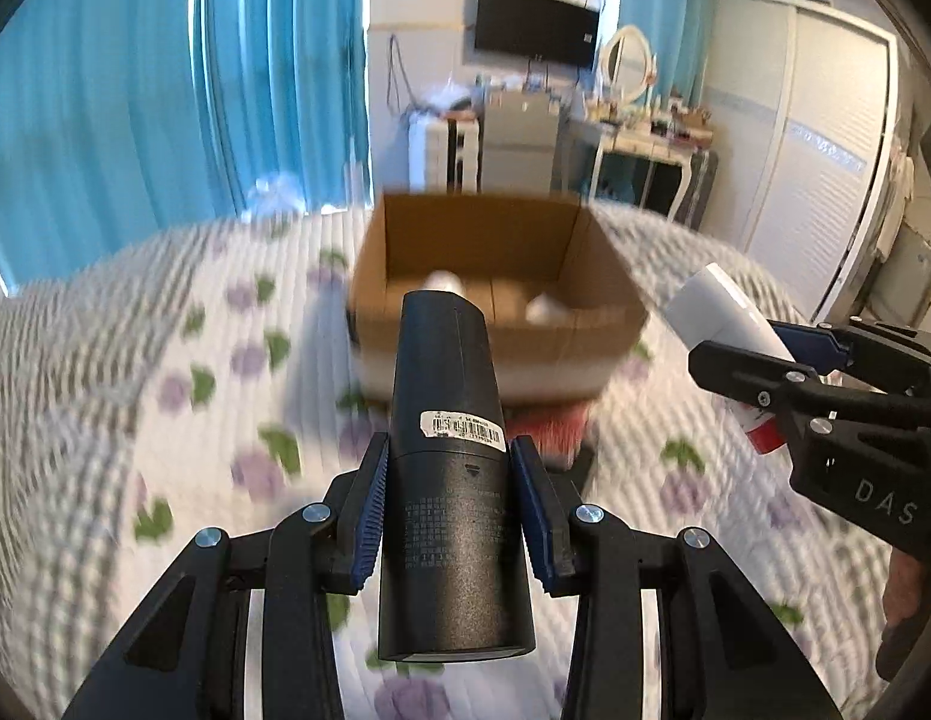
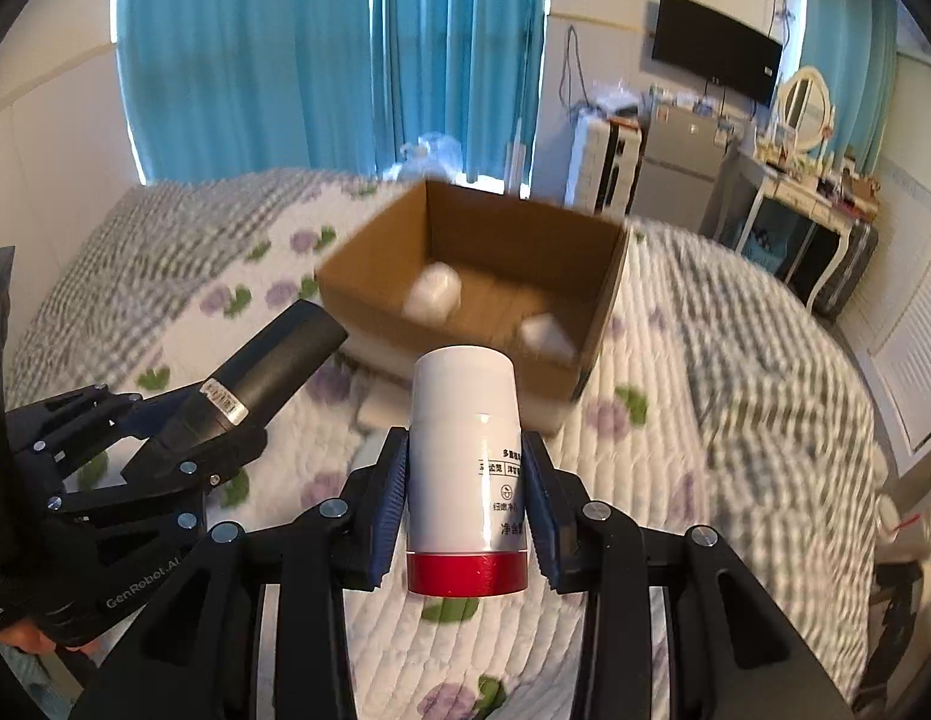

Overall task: Organize rigid objects
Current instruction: 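Carry both held items into the box and open both tools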

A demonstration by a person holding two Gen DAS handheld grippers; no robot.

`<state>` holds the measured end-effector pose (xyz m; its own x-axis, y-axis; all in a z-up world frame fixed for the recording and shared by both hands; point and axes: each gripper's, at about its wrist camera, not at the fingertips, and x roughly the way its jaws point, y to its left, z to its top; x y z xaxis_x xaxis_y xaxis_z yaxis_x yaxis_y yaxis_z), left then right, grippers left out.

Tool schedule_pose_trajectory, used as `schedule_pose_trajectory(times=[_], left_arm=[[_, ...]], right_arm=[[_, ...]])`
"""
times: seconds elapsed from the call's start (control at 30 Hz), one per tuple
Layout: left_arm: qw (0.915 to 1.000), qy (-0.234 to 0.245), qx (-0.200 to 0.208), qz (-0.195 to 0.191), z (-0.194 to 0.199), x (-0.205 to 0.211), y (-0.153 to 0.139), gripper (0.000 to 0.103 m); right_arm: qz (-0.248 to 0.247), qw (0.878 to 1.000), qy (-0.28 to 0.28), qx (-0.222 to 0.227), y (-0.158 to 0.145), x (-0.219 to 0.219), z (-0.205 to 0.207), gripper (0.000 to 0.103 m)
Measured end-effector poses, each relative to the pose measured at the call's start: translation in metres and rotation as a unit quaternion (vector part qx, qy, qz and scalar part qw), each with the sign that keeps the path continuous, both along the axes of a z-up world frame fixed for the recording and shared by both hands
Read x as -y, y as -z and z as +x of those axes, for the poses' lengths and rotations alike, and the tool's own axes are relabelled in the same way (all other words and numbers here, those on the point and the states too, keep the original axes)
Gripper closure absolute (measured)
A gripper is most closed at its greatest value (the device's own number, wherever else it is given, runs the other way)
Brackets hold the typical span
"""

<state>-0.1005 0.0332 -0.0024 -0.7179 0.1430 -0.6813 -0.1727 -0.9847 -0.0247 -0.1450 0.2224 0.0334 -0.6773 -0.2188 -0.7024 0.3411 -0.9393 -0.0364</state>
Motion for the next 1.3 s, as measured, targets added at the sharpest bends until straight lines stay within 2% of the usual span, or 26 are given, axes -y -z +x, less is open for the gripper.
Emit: schedule_pose_trajectory(times=[0.17, 0.27, 0.4, 0.53, 0.73, 0.87, 1.0, 1.07, 1.1, 1.13, 1.17, 1.3], left_arm=[[0.9995, 0.002, -0.032, 0.006, -0.041, -0.007, -0.035, 0.063], [0.9991, 0.001, -0.041, -0.004, -0.07, -0.014, -0.044, 0.063], [0.9995, 0.006, -0.032, -0.001, -0.117, -0.022, -0.042, 0.063], [0.9998, 0.005, -0.021, -0.002, -0.152, -0.033, -0.027, 0.063], [0.9999, 0.007, 0.013, -0.006, -0.182, -0.049, 0.021, 0.063], [0.9993, 0.004, 0.036, -0.005, -0.192, -0.053, 0.048, 0.063], [0.9989, 0.005, 0.046, -0.002, -0.195, -0.056, 0.063, 0.062], [0.9993, 0.001, 0.036, -0.001, -0.193, -0.056, 0.063, 0.057], [0.9995, -0.002, 0.032, -0.002, -0.192, -0.055, 0.061, 0.051], [0.9996, -0.008, 0.028, -0.005, -0.191, -0.054, 0.06, 0.034], [0.9995, -0.019, 0.023, -0.009, -0.189, -0.052, 0.057, 0.028], [0.9994, -0.027, 0.013, -0.014, -0.18, -0.043, 0.043, 0.028]], right_arm=[[-0.014, 0.999, 0.003, -0.03, -0.041, -0.003, -0.034, 0.067], [-0.012, 0.999, 0.006, -0.038, -0.053, -0.004, -0.06, 0.067], [-0.008, 0.999, 0.01, -0.041, -0.055, -0.008, -0.094, 0.067], [-0.01, 0.999, 0.018, -0.033, -0.042, -0.014, -0.129, 0.067], [-0.009, 1.0, 0.026, -0.003, -0.002, -0.023, -0.17, 0.067], [-0.007, 0.999, 0.027, 0.015, 0.023, -0.031, -0.181, 0.067], [-0.009, 0.999, 0.028, 0.022, 0.033, -0.036, -0.182, 0.067], [-0.01, 0.999, 0.028, 0.024, 0.036, -0.034, -0.181, 0.067], [-0.01, 0.999, 0.028, 0.024, 0.036, -0.035, -0.181, 0.067], [-0.011, 0.999, 0.027, 0.024, 0.035, -0.035, -0.181, 0.067], [-0.012, 0.999, 0.026, 0.023, 0.034, -0.035, -0.18, 0.067], [-0.015, 0.999, 0.024, 0.019, 0.027, -0.032, -0.177, 0.067]])
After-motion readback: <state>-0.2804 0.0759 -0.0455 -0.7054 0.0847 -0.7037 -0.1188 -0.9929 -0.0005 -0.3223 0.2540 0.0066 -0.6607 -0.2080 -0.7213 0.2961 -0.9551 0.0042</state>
